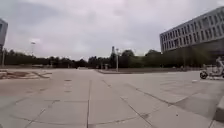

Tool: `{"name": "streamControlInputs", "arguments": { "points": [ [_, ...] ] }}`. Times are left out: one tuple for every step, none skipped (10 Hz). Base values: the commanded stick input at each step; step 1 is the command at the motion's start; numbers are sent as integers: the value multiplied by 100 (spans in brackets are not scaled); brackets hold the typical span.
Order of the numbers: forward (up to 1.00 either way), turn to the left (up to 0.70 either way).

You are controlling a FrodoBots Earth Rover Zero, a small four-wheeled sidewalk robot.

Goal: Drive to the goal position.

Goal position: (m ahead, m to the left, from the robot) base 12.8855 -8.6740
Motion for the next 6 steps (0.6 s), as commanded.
{"name": "streamControlInputs", "arguments": {
  "points": [
    [100,-40],
    [100,-40],
    [100,-40],
    [100,-40],
    [100,-40],
    [100,-40]
  ]
}}
